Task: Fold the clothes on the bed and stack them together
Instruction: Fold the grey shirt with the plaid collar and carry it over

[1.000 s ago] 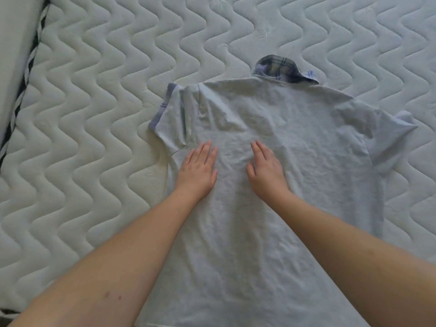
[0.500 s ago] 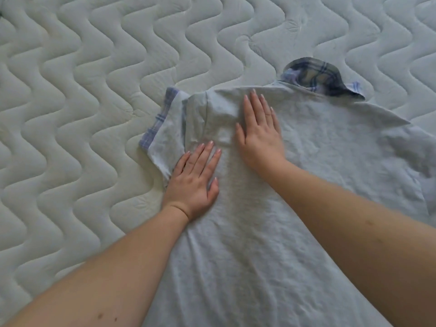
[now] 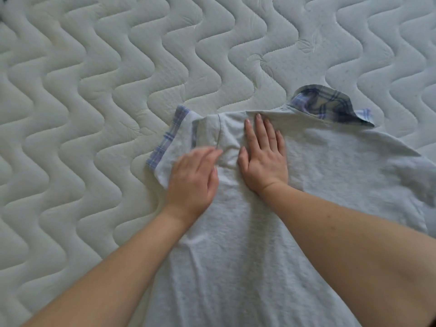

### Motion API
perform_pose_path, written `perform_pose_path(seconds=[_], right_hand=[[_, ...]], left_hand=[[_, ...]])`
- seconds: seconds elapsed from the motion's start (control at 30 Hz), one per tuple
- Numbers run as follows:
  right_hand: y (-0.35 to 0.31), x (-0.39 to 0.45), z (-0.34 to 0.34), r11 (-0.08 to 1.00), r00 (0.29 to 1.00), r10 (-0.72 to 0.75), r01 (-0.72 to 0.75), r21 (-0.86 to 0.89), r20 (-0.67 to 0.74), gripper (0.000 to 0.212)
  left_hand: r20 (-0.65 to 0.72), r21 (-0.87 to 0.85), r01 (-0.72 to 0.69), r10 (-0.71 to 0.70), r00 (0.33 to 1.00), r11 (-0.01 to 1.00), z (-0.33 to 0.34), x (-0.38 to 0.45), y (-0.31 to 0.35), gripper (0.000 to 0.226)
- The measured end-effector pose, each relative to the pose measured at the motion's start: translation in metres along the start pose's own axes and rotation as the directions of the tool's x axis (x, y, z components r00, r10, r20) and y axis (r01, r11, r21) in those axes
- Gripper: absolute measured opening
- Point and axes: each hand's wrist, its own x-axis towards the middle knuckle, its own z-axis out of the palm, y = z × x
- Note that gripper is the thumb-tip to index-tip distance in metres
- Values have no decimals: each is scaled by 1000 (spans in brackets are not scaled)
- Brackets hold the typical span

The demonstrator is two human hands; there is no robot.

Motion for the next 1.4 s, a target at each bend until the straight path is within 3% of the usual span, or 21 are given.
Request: perform_pose_path(seconds=[0.07, 0.17, 0.23, 0.33, 0.4, 0.47, 0.6, 0.67, 0.73, 0.8, 0.87, 0.93, 1.0, 1.1, 1.2, 1.33, 1.4], right_hand=[[1, 0, 0, 1000, 1000, -4, 4, -16, 7, 66], [1, 1, 1, 999, 1000, -6, 7, -41, 12, 65], [2, 2, 2, 999, 1000, -2, 3, -46, 12, 65], [2, 2, 4, 999, 1000, 6, -6, -49, 14, 66], [2, 2, 4, 999, 1000, 8, -7, -51, 21, 66], [1, 2, 3, 999, 999, 15, -14, -49, 30, 67], [1, 2, 1, 998, 999, 20, -18, -56, 33, 66], [1, 2, 1, 998, 999, 20, -18, -56, 34, 66], [1, 2, 1, 998, 999, 21, -19, -58, 35, 66], [1, 2, 1, 998, 999, 26, -24, -55, 34, 66], [0, 1, 1, 999, 999, 24, -23, -49, 32, 67], [0, 1, 1, 999, 999, 20, -19, -48, 25, 67], [1, 1, 2, 999, 1000, 22, -21, -46, 20, 67], [2, 1, 4, 999, 1000, 19, -19, -49, 9, 67], [3, 2, 6, 998, 1000, 19, -19, -58, 0, 67], [3, 2, 8, 998, 1000, 19, -20, -64, -17, 66], [2, 2, 8, 998, 1000, 18, -20, -64, -22, 66]], left_hand=[[8, 63, 81, -82, 997, 995, -10, 40, -6, 45], [298, 193, 134, -188, 936, 972, -18, 96, -34, 47], [429, 205, 87, -169, 887, 975, -24, 117, -56, 40], [515, 123, -38, -31, 857, 992, -38, 125, -75, 38], [530, 11, 25, -27, 848, 1000, -49, 119, -84, 35], [506, -22, 164, -131, 852, 986, -62, 109, -95, 34], [327, 136, 264, -294, 898, 955, -77, 89, -124, 44], [271, 178, 366, -403, 874, 913, -81, 79, -132, 61], [263, 130, 505, -521, 812, 853, -83, 68, -134, 67], [286, -85, 640, -597, 750, 764, -83, 58, -134, 63], [399, -480, 708, -591, 702, 517, -86, 48, -128, 54], [544, -688, 687, -460, 702, 233, -89, 37, -124, 49], [630, -675, 710, -346, 695, 198, -89, 24, -123, 56], [681, -605, 761, -343, 646, 233, -84, 9, -121, 46], [594, -665, 739, -520, 614, 112, -83, 6, -117, 29], [435, -779, 626, -736, 519, -18, -84, 10, -116, 11], [492, -765, 636, -729, 476, -101, -84, 7, -110, 27]])
